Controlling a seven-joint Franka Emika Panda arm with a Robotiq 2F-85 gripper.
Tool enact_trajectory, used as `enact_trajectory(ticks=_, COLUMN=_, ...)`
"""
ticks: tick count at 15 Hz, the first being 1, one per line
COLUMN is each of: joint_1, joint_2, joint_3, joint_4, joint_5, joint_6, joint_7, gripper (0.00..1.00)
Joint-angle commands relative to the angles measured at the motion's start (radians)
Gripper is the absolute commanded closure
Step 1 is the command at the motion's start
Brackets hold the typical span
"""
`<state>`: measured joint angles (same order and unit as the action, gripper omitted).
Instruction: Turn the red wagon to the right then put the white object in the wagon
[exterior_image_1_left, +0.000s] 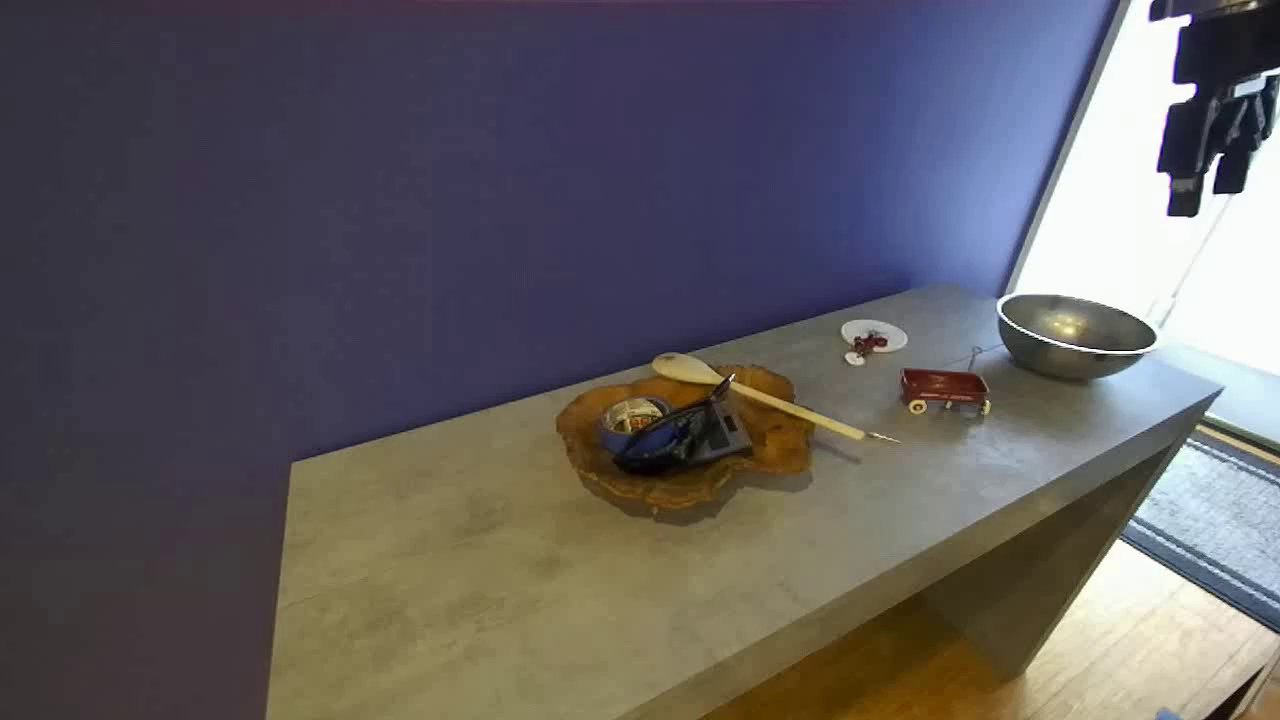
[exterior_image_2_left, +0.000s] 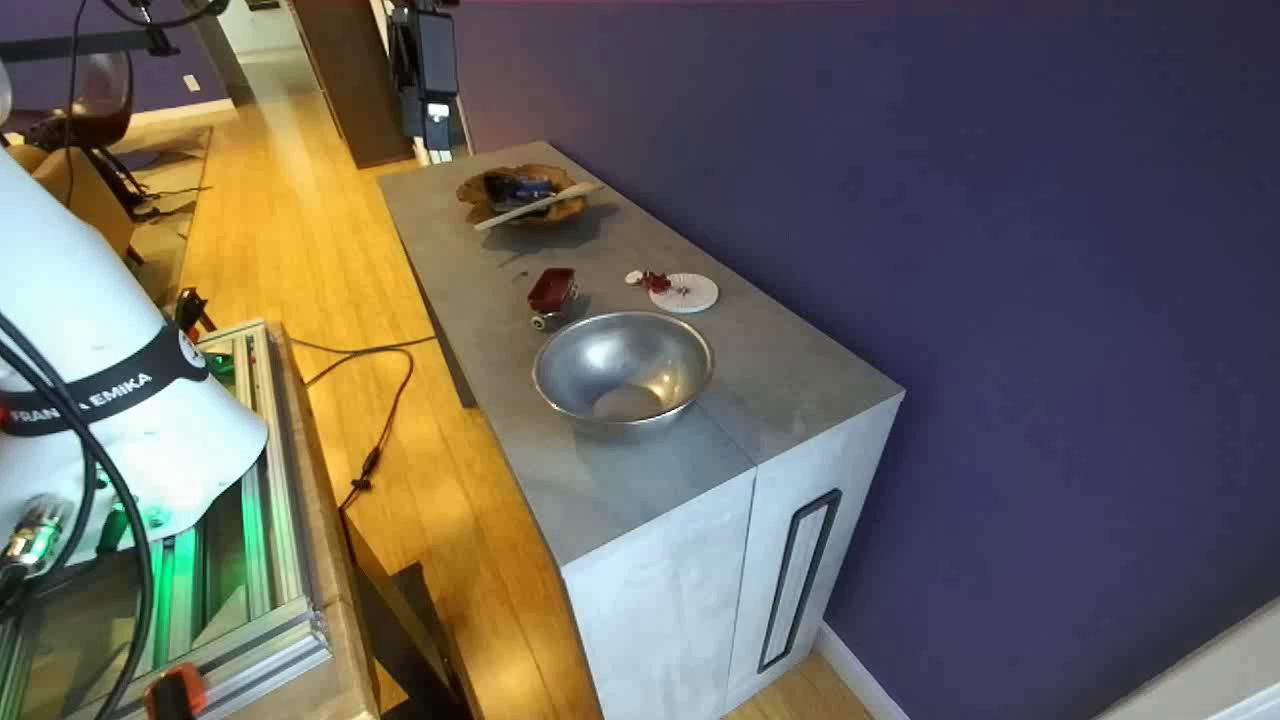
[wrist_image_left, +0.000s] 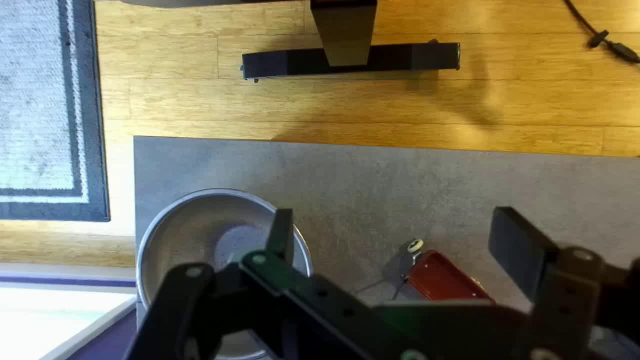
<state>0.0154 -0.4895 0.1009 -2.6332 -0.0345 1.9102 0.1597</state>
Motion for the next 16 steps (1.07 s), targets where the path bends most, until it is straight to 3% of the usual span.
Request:
enact_trajectory(ticks=1, joint_1=0.006, joint_2=0.0, joint_3=-0.006, joint_4=0.002, joint_5=-0.002, joint_6=-0.003, joint_7=0.002, gripper=0.0)
enact_trajectory(ticks=5, joint_1=0.006, joint_2=0.0, joint_3=-0.006, joint_4=0.002, joint_5=-0.002, joint_6=-0.003, joint_7=0.002, gripper=0.0)
enact_trajectory(ticks=11, joint_1=0.1, joint_2=0.192, joint_3=0.044, joint_4=0.059, joint_5=-0.039, joint_6=0.057, joint_7=-0.159, gripper=0.0)
enact_trajectory(ticks=16, joint_1=0.152, joint_2=0.357, joint_3=0.067, joint_4=0.094, joint_5=-0.1, joint_6=0.213, joint_7=-0.301, gripper=0.0)
